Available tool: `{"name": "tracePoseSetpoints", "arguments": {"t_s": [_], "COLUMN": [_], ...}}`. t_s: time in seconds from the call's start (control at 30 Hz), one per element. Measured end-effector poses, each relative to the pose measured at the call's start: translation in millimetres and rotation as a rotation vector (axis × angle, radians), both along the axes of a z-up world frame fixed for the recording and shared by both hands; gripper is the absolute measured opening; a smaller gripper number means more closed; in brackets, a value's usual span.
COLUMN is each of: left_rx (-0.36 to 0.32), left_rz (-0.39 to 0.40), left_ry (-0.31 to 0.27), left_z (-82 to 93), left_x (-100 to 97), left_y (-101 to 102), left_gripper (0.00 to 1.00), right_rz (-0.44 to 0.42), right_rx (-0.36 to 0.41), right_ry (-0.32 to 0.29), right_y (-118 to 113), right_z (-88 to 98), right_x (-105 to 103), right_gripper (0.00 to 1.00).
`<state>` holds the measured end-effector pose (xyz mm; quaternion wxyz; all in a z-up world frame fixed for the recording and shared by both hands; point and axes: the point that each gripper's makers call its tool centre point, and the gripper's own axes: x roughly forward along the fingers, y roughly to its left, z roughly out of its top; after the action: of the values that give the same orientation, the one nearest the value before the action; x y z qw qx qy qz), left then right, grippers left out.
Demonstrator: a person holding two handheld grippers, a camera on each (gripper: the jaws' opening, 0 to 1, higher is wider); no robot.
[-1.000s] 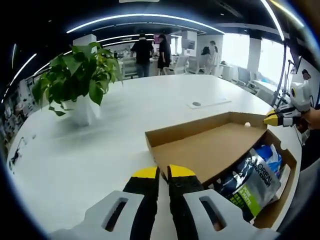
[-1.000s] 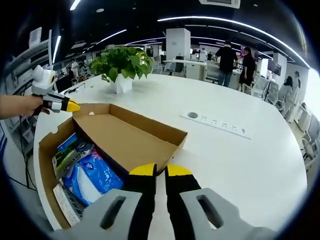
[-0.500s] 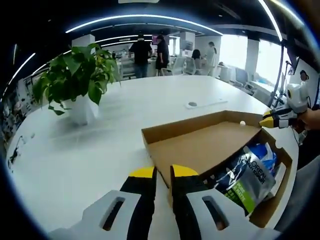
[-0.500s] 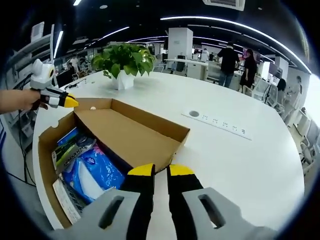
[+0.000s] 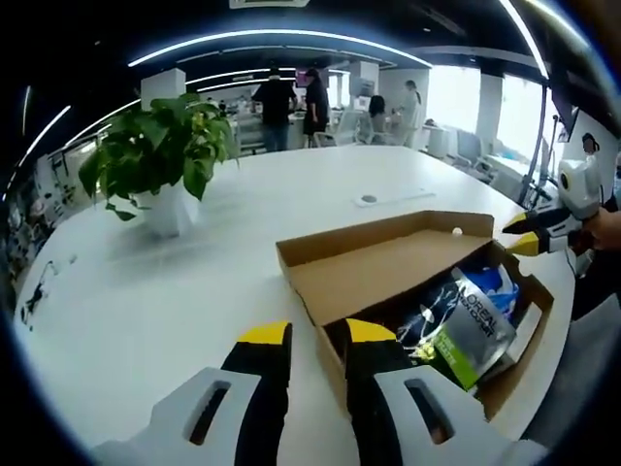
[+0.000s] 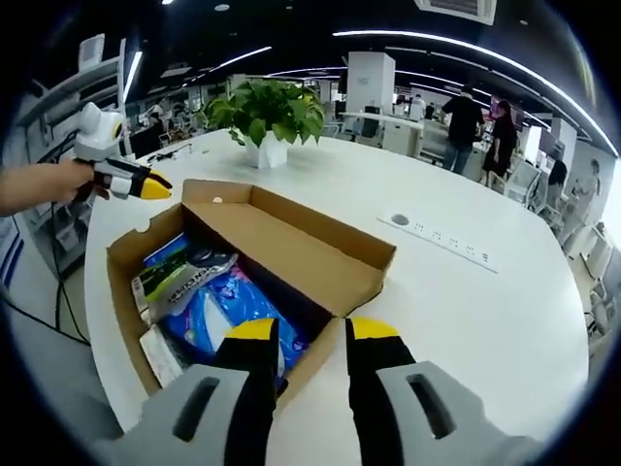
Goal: Operate the shoe box by opening the lid, removing the specified soft item, and placing it in the target area until the item is outside and the box remains undamaged.
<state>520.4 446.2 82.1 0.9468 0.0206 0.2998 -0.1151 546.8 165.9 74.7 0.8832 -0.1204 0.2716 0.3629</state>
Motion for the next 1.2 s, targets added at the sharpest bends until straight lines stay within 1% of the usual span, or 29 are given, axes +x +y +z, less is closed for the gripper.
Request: {"name": "tracePoseSetpoints", "arguments": {"t_s": [0.17, 0.27, 0.33, 0.57, 0.63, 0.7, 0.83, 1.03, 1.2], "left_rx": [-0.006, -0.007, -0.021, -0.034, -0.034, -0.027, -0.040, -0.041, -0.035], "left_rz": [0.015, 0.021, 0.024, 0.021, 0.025, 0.031, 0.040, 0.041, 0.049], "left_ry": [0.011, 0.017, 0.018, 0.036, 0.045, 0.045, 0.064, 0.094, 0.123], "left_z": [-2.0, -1.6, -0.7, -0.6, -2.2, -4.0, -8.5, -15.1, -18.5], "left_x": [-17.2, -27.0, -33.1, -52.9, -59.1, -64.8, -76.8, -86.2, -93.4], "left_y": [1.5, 0.8, -1.8, -11.5, -12.8, -13.0, -15.9, -19.0, -19.4], "left_gripper": [0.19, 0.19, 0.19, 0.21, 0.23, 0.27, 0.26, 0.24, 0.23], "right_rz": [0.028, 0.049, 0.053, 0.066, 0.066, 0.068, 0.083, 0.109, 0.122], "right_rx": [0.016, 0.020, 0.025, 0.056, 0.075, 0.117, 0.139, 0.151, 0.166], "right_ry": [0.011, 0.027, 0.038, 0.070, 0.081, 0.096, 0.104, 0.120, 0.150], "right_y": [9.2, 15.9, 19.0, 32.2, 37.3, 44.4, 55.3, 69.2, 80.5], "right_z": [1.2, -3.3, -5.6, -9.3, -8.8, -6.5, -6.9, -13.0, -19.2], "right_x": [-16.9, -27.0, -31.5, -48.1, -52.4, -56.3, -63.4, -74.9, -82.2], "right_gripper": [0.25, 0.25, 0.26, 0.25, 0.25, 0.26, 0.27, 0.26, 0.25]}}
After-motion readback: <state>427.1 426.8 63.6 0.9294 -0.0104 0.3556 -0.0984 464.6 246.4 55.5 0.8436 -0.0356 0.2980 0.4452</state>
